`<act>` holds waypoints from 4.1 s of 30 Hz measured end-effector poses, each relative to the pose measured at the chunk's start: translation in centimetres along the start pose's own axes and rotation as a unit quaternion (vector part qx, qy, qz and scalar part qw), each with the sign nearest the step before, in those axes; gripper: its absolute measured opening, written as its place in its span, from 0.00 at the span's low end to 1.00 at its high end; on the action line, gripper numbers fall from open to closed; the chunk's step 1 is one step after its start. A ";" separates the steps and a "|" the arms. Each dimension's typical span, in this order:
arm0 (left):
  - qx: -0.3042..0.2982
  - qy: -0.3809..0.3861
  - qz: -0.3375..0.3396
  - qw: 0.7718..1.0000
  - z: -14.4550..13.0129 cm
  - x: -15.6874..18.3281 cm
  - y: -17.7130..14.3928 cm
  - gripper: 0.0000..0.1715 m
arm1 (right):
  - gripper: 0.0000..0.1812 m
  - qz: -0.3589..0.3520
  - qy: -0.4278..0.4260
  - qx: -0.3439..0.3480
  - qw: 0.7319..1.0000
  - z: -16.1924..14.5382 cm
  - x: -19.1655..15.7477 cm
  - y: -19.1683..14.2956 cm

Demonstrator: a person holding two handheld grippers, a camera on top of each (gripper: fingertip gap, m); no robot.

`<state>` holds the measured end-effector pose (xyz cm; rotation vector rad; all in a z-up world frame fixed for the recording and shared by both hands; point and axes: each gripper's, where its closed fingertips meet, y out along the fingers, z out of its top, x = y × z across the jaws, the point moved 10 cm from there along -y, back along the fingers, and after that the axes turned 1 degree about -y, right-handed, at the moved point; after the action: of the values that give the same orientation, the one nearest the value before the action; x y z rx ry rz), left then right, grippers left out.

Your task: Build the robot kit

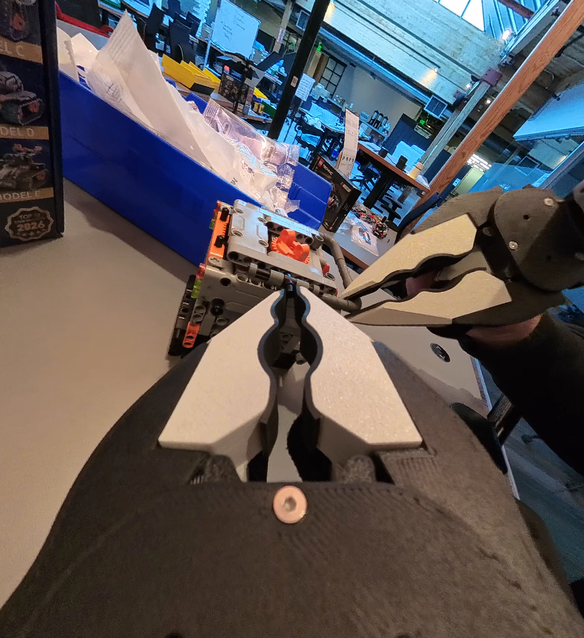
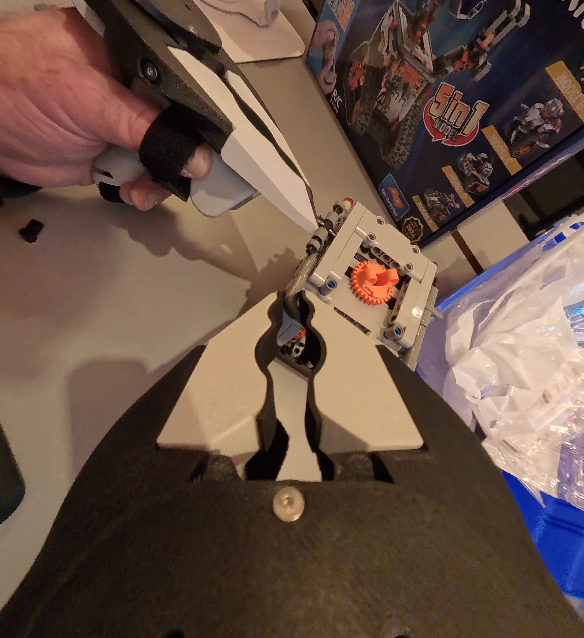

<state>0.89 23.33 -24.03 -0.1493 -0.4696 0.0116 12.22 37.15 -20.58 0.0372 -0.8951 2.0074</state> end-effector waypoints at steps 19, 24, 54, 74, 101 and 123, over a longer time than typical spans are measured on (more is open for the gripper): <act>0.002 -0.002 -0.001 1.000 0.0 0.0 0.2 0.01 | 0.03 0.029 0.020 0.050 0.998 -0.6 0.3 -0.1; -0.001 0.003 0.000 1.000 0.1 0.0 0.3 0.01 | 0.03 0.031 0.016 0.052 0.998 -0.5 0.5 -0.4; -0.058 0.164 0.042 0.984 1.7 0.5 0.0 0.24 | 0.03 0.046 0.034 0.071 0.996 -0.6 0.8 -0.1; -0.049 0.139 0.021 0.989 1.6 -0.3 -0.2 0.18 | 0.03 0.056 0.023 0.064 0.996 -0.5 0.8 0.0; -0.056 0.176 0.038 0.982 1.7 0.0 0.0 0.18 | 0.03 0.156 0.157 0.082 0.972 -1.0 2.7 0.2; -0.073 0.215 0.059 0.972 2.0 0.5 0.1 0.17 | 0.03 0.044 0.064 0.044 0.996 0.1 0.9 -0.3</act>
<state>0.41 23.72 -22.09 -0.3160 -0.0271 0.0599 11.93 37.84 -20.06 -0.0824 -0.7368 2.1039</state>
